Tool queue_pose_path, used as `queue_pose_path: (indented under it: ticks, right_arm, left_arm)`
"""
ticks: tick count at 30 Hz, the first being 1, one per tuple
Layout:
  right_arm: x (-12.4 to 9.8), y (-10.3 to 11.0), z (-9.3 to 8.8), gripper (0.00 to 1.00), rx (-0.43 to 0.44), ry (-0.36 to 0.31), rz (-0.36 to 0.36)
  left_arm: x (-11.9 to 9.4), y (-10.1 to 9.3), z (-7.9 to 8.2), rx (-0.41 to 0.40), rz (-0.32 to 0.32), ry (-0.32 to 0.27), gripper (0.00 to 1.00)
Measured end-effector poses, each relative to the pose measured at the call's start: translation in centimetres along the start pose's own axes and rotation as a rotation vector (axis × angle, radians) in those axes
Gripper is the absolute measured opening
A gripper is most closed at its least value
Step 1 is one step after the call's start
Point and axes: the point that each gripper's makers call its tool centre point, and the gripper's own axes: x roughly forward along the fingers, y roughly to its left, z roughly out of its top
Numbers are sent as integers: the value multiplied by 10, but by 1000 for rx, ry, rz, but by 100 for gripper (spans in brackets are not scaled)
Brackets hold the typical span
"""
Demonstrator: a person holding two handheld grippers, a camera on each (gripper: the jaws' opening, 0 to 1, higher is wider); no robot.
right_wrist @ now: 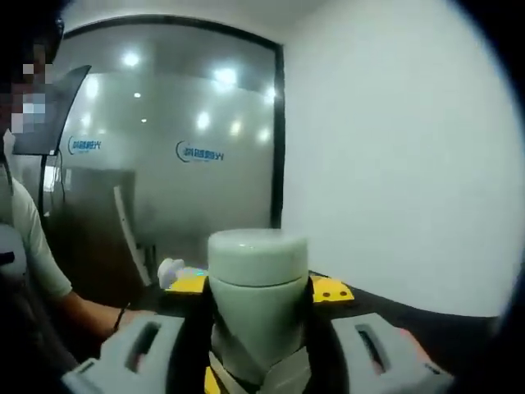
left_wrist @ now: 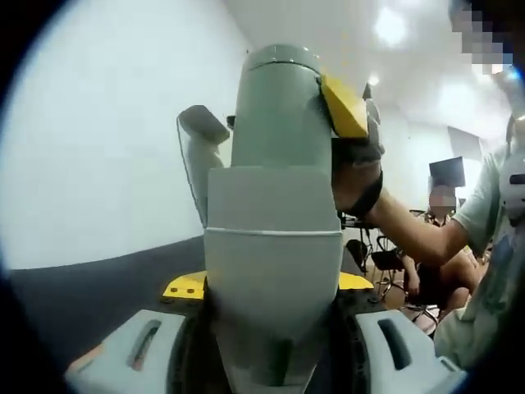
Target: Assemble the cup parts correctly, then place the assembled cup into the box.
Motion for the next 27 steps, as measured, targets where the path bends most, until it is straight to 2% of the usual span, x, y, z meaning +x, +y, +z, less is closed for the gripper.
queue_pose_path:
  ticks: [1,3,4,6,7,8,10,13,14,15,17,24,25,26,27]
  right_arm:
    - [-1,-1,2,42,6,-20,0]
    - [-2,-4,3,42,13,-14,7]
    - [-2,-4,1,42,31,4,19]
    - [-1,-6,-15,42,40,111,36]
    - [1,-6,-20,42,33,139,49]
    - [2,-7,-22,42,0,156,54]
    - [3,-9,-23,42,7,152,52]
    - [1,-5,-33,42,-15,214,103]
    - [1,-6,-29,42,-47,196,100]
    - [1,-8,-28,42,-24,200,96]
    - [-1,-4,-31,43,-61,220,127]
    - [-4,-6,-34,41,-77,264,144]
    - [-6,-7,-35,41,-138,279,151]
    - [-7,-8,-33,40,-100,286,140]
    - [-5,-6,-34,40,-102,293,138]
  left_arm:
    - [0,0,0,2,0,2,51]
    - [0,-1,0,4,2,3,51]
    - [1,-1,0,7,2,4,51]
    - [0,-1,0,9,2,5,51]
    - [0,-1,-1,12,1,5,51]
    - [0,-1,-1,12,0,5,51]
    - [-1,0,-1,5,6,1,51]
    - [-2,-2,-2,6,3,2,51]
    - [-1,-2,-1,5,6,0,51]
    - [-1,-2,-1,4,7,2,51]
    - [0,-3,-1,7,3,8,51]
    - [2,-5,-1,6,3,10,51]
    - [3,-6,-2,9,0,13,51]
    - [3,-5,-1,9,2,13,51]
    - [2,-5,-1,9,0,12,51]
